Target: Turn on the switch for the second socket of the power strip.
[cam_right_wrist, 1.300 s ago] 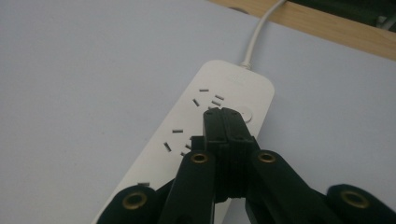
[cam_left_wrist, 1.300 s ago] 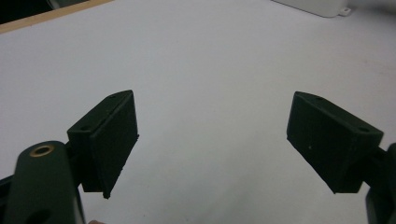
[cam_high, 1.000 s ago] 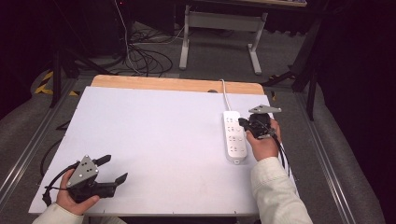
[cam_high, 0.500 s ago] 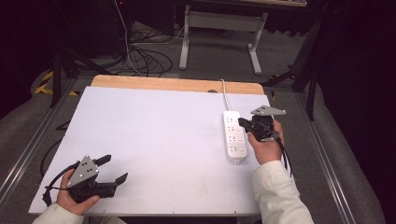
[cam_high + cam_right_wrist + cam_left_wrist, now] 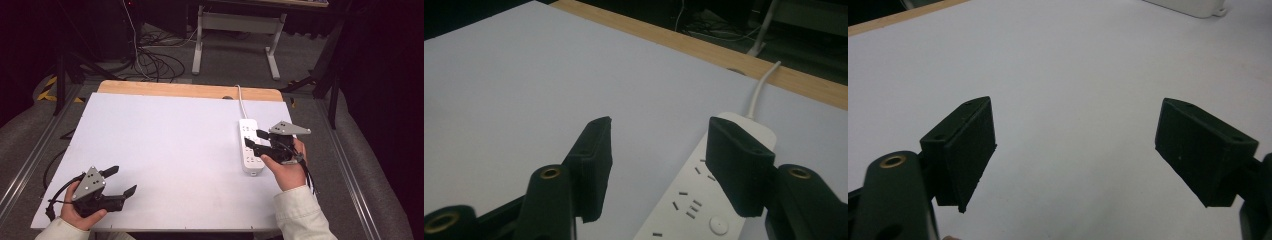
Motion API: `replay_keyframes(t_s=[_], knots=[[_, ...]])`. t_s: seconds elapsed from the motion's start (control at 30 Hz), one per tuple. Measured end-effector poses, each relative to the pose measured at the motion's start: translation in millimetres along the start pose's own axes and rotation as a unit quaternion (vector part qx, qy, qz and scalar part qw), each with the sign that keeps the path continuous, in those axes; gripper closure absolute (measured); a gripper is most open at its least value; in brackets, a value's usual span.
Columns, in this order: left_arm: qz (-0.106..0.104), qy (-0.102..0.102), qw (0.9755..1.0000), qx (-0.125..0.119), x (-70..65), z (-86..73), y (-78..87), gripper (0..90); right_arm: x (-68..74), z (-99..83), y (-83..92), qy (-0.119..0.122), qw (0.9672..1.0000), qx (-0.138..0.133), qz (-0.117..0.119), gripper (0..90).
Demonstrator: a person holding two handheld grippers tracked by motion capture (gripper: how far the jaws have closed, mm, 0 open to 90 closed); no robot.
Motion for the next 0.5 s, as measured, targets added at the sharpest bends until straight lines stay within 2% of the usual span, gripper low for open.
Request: replay_keyframes(t_s=[0.3, 0.5], knots=[[0.0, 0.0, 1.0, 0.0, -0.3, 0.1, 0.4, 17.2, 21.8, -11.0, 14.8, 0.013, 0.9982, -0.034, 0.047, 31.8], [-0.002, 0.002, 1.0, -0.003, -1.6, 1.2, 1.9, 17.1, 34.8, -20.9, 18.2, 0.022, 0.9964, -0.037, 0.073, 25.5]])
Point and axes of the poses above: each handheld gripper's, and its own axes: y roughly backward along the jaws, z roughly out of its top, x roughly to its left, the point moved 7 cm from there along -y, roughly forward along the jaws, and after that the axes turned 5 degrees about x, right-handed, at the moved point
